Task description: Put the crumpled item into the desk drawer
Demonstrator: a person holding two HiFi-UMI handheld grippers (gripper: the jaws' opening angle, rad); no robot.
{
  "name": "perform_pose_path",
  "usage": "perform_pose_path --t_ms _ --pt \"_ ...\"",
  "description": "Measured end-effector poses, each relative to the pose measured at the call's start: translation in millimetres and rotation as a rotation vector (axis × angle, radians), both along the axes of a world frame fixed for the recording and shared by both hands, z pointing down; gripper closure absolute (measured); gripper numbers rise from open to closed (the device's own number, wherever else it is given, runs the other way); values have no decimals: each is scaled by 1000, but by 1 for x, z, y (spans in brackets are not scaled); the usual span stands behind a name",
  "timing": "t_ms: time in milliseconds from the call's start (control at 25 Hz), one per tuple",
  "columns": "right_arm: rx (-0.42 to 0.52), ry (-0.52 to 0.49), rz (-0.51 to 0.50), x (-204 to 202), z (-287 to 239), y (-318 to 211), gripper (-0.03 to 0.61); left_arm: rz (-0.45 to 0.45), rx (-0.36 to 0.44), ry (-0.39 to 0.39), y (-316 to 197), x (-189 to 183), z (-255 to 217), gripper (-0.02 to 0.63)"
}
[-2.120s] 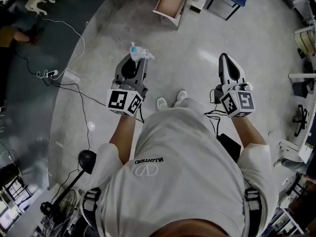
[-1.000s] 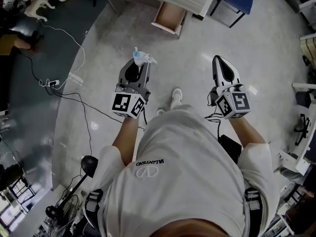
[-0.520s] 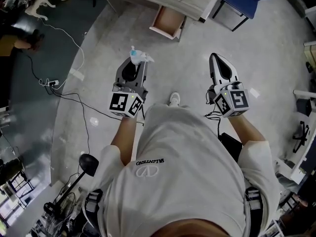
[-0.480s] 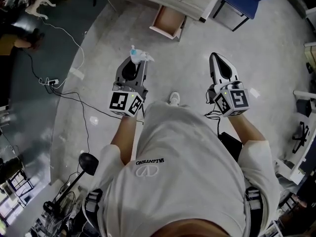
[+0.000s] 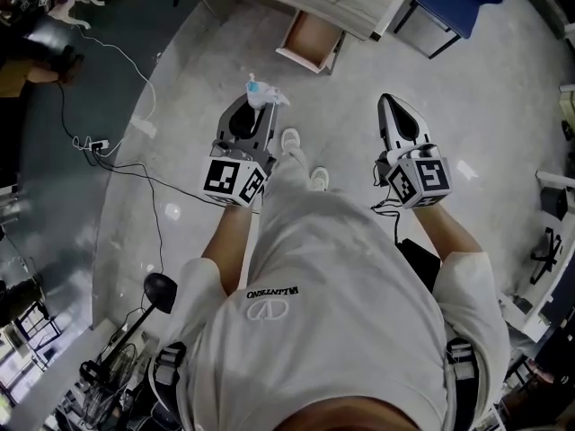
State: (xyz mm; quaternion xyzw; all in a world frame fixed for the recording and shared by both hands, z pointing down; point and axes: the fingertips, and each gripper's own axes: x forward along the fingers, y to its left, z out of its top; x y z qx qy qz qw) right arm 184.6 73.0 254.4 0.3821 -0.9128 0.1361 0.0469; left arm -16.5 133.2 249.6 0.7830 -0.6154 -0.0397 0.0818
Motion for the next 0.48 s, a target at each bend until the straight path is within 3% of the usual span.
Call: perform_pose_path --t_ms 480 --pt "-17 31 24 -50 14 -58 580 51 -24 10 -71 -41 17 534"
